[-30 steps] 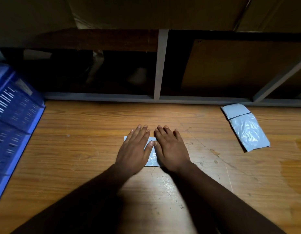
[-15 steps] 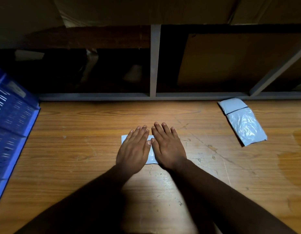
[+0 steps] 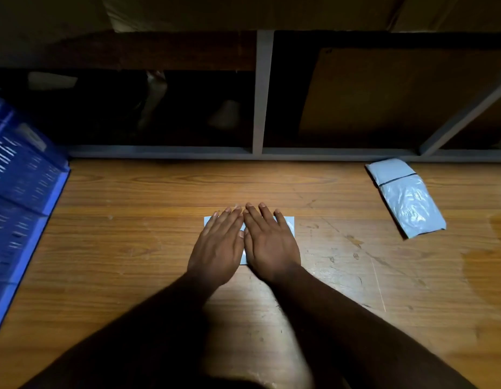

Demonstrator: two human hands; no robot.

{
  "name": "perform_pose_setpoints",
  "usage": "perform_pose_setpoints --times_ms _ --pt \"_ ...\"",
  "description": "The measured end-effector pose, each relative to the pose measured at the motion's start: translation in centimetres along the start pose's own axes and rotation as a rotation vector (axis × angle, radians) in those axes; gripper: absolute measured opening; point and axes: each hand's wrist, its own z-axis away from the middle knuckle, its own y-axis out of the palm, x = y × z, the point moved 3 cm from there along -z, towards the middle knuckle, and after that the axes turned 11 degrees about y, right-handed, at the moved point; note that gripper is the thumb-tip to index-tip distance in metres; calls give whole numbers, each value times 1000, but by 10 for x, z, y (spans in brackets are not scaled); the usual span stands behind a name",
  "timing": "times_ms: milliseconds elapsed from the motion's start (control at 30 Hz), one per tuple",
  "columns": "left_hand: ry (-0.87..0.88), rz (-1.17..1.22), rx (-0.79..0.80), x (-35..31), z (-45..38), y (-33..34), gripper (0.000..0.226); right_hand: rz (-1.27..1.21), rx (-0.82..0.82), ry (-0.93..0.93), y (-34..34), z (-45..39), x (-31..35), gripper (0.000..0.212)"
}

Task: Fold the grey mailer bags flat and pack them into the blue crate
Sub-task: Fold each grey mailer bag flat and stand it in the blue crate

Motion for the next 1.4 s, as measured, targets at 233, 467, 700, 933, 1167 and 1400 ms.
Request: perform_pose_setpoints --times_ms 233,467,700,933,1167,1400 --pt "-134 -9 78 22 31 -5 68 -125 -32 140 -7 22 -46 59" --pt "-160 0 107 20 29 -4 65 -97 -38 150 -5 18 -44 59" --pt "-78 57 203 24 23 -46 65 -214 -90 50 -24 35 -40 44" --pt "-103 271 371 39 27 -92 63 -380 -17 -28 -44 49 5 60" --pt "221 127 253 80 36 -184 57 -326 96 -126 -96 30 99 41" --pt "444 16 -25 166 74 -300 73 -540 -148 13 -128 26 240 38"
